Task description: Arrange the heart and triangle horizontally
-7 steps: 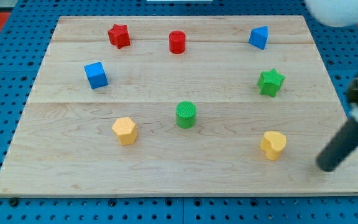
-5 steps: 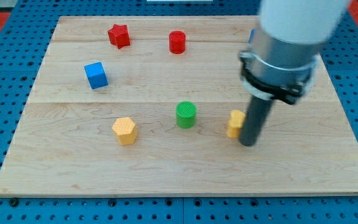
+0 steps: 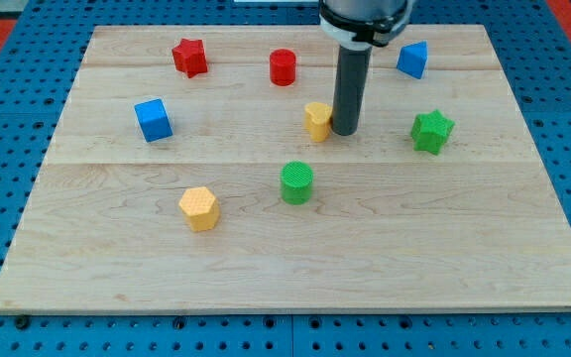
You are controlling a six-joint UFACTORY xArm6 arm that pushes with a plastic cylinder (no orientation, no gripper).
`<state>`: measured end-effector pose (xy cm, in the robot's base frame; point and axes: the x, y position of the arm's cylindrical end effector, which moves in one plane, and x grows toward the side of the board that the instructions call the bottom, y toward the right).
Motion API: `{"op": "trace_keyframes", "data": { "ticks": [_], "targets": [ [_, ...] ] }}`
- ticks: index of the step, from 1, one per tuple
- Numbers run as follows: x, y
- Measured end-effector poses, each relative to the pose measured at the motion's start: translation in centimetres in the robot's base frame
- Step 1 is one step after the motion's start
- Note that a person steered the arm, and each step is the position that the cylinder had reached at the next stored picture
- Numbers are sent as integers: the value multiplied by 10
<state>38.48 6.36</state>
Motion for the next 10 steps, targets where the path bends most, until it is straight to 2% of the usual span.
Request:
{"op": "trace_keyframes", "data": {
  "ticks": [1, 2, 3, 4, 5, 6, 8, 9, 10],
  "targets": [
    [-16, -13],
    [-48, 10],
    [-50, 120],
    [-72, 177],
    [-147, 193],
    [-177, 155],
    [-67, 85],
    [-69, 105],
    [-101, 98]
  ]
}}
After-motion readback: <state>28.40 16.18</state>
